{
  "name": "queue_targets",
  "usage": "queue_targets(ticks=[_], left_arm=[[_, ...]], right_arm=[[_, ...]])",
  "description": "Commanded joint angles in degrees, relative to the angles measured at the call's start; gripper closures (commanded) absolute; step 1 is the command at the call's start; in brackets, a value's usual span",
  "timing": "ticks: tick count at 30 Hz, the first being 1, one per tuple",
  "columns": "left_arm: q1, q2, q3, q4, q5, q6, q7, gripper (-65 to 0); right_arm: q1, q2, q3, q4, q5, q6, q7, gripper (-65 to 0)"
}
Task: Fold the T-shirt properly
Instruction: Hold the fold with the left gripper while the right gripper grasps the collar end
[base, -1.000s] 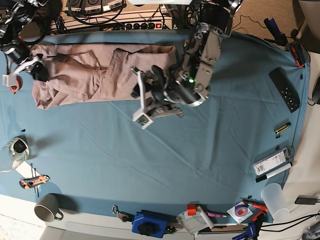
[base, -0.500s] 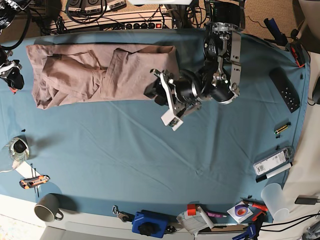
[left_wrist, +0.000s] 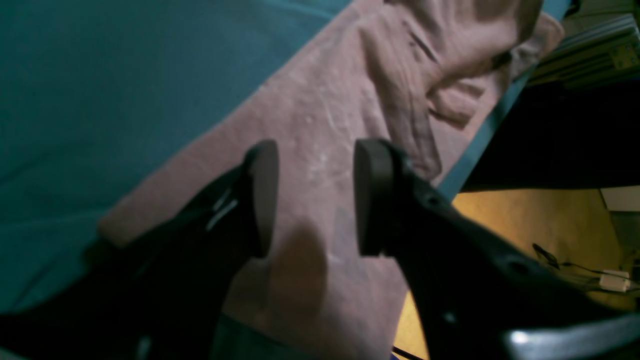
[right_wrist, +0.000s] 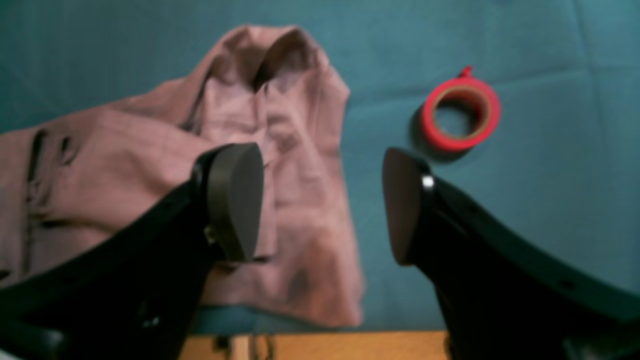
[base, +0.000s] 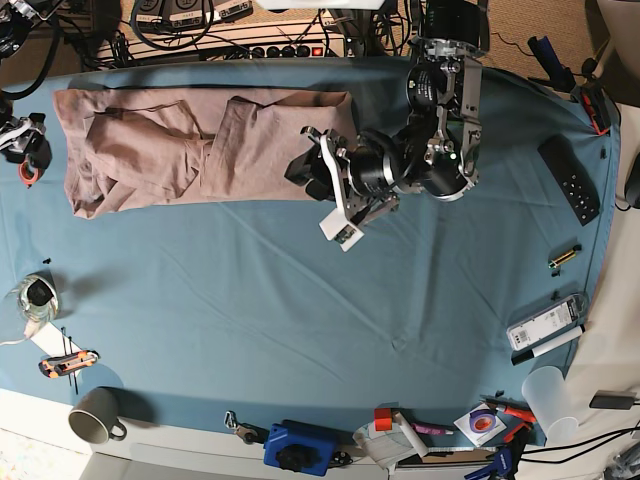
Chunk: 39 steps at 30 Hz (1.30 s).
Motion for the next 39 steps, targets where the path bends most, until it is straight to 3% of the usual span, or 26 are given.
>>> queue_targets(ticks=[1,6,11,16,25,31,39], left_arm=[[-0.68,0.48,0.0,1.2,-1.33,-0.22,-1.03,-23.3],[-0.28,0.48,0.0,1.2,-1.84,-0.22,-1.09,-23.3],[-0.28,0.48,0.0,1.2,-1.86,-0.22,-1.09,-23.4],[-0.31,0.48,0.0,1.2,-1.86,-0.22,-1.11,-23.4],[-0.28,0.48,0.0,1.2,-1.86,-0.24,-1.09,-23.4],[-0.17,0.48,0.0,1.2,-1.86,-0.24,-1.11,-23.4],[-0.17,0.48,0.0,1.2,-1.86,-0.24,-1.14,-23.4]], right_arm=[[0.39,1.77,0.44,-0.15,-0.46,0.06,2.69,-37.4],[4.63,3.21,0.31,-10.14,0.09,0.06,0.13,-37.4],[10.58,7.69,0.28,-28.09,9.86,0.06,-7.34,-37.3],[14.03,11.67,-3.13,-38.47,17.11,0.06,-7.86,-37.3],[14.14,11.74,-18.91,-39.34,15.06,0.06,-7.86,-37.3],[14.12,11.78,-18.6,-39.34,8.76,0.06,-7.52,-37.3],[14.12,10.45,-18.71,-39.36,6.88,0.06,-7.86,-37.3]])
